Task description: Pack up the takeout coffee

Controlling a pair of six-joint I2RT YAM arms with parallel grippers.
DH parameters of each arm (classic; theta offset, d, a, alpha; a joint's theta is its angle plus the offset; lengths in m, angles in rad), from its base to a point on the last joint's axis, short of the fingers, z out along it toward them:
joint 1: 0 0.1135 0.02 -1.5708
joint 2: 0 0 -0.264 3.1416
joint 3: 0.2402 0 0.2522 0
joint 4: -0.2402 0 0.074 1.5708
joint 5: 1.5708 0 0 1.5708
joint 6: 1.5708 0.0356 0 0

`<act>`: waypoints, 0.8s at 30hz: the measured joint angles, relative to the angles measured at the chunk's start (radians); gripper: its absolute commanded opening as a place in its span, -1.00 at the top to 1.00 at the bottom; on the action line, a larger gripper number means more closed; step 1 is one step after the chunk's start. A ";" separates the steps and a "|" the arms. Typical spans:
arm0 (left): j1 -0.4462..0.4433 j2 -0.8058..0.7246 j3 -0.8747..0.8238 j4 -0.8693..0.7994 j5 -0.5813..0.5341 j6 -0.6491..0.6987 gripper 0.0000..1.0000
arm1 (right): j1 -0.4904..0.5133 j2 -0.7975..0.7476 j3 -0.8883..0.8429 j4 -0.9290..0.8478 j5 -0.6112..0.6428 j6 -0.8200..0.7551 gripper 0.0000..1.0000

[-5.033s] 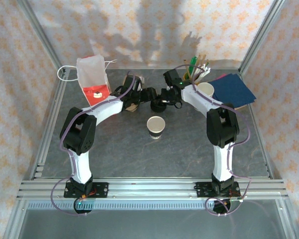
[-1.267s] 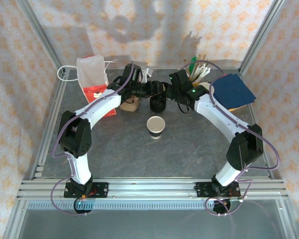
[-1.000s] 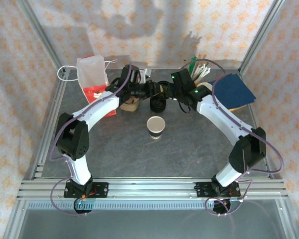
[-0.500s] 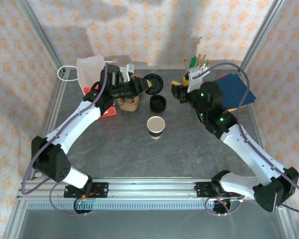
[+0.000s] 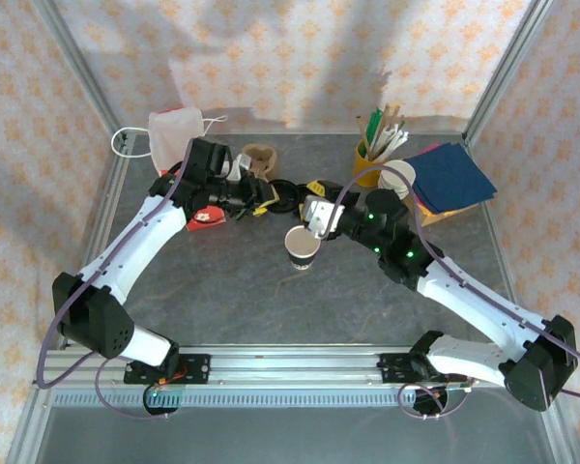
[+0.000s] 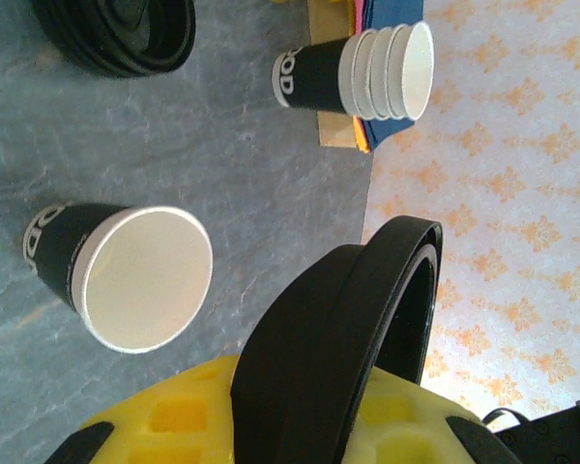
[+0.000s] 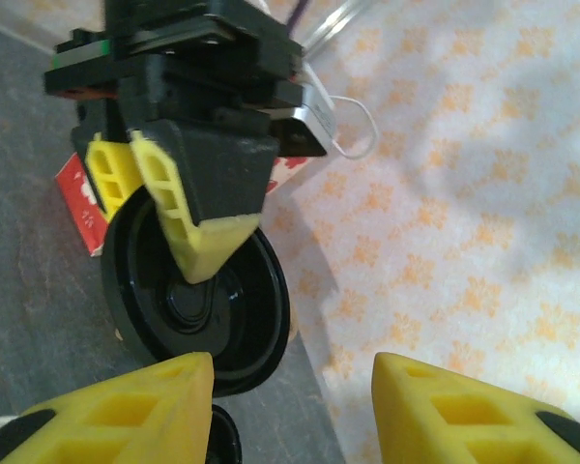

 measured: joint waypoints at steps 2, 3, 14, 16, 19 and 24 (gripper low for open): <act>0.000 -0.003 0.000 -0.017 0.004 -0.003 0.75 | 0.010 0.000 0.000 -0.026 -0.013 -0.063 0.05; 0.000 -0.004 0.000 -0.021 0.006 -0.003 0.75 | 0.012 0.000 0.000 -0.037 -0.019 -0.084 0.03; 0.000 -0.030 0.000 -0.030 0.008 -0.030 0.75 | 0.014 0.024 0.003 -0.137 -0.046 -0.187 0.03; -0.005 -0.030 0.000 -0.030 0.007 -0.031 0.75 | 0.014 0.055 0.025 -0.145 -0.045 -0.184 0.11; -0.016 -0.031 0.000 -0.029 0.007 -0.040 0.75 | 0.014 0.087 0.053 -0.144 -0.042 -0.179 0.17; -0.027 -0.034 0.000 -0.028 0.007 -0.046 0.75 | 0.014 0.090 0.060 -0.140 -0.043 -0.175 0.46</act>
